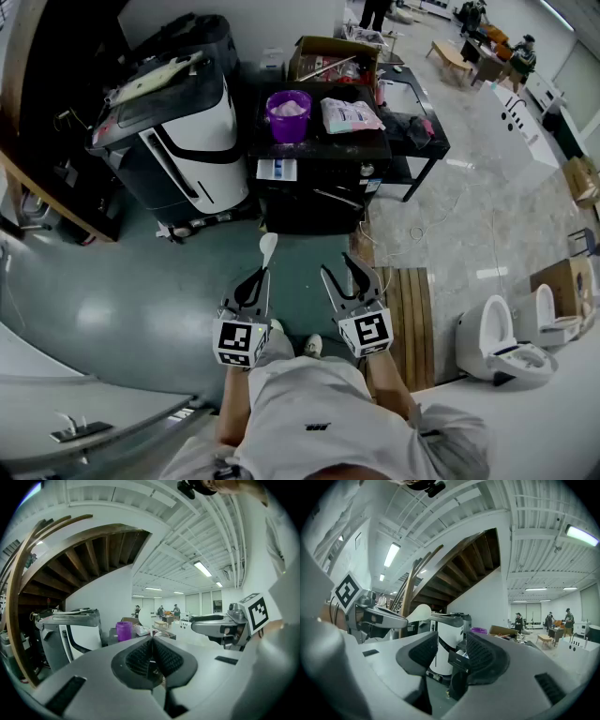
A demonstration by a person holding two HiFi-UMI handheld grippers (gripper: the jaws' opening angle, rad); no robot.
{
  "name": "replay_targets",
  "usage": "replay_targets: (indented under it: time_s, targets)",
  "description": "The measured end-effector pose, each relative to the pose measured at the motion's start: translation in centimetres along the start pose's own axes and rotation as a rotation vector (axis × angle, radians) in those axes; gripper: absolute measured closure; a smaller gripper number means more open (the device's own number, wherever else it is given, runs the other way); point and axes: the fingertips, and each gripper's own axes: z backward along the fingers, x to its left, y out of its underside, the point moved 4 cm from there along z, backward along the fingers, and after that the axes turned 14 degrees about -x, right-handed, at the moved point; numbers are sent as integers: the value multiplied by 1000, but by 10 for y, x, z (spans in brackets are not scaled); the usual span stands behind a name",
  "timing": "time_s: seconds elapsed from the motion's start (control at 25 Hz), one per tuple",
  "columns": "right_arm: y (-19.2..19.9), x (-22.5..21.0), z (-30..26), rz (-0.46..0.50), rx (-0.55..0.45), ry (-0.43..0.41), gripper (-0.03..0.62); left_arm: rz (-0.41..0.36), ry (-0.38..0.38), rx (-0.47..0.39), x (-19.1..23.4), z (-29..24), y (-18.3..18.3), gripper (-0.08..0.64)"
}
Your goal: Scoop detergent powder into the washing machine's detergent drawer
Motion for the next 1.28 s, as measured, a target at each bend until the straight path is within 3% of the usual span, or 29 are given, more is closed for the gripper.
replay_targets:
  time_s: [0.36, 1.28]
  targets:
    - [15, -5, -29, -13, 25, -8, 396, 18, 10, 1, 19, -19, 8, 545]
    - [52, -29, -170, 17, 102, 78, 396, 82, 106, 38, 141, -124, 39, 545]
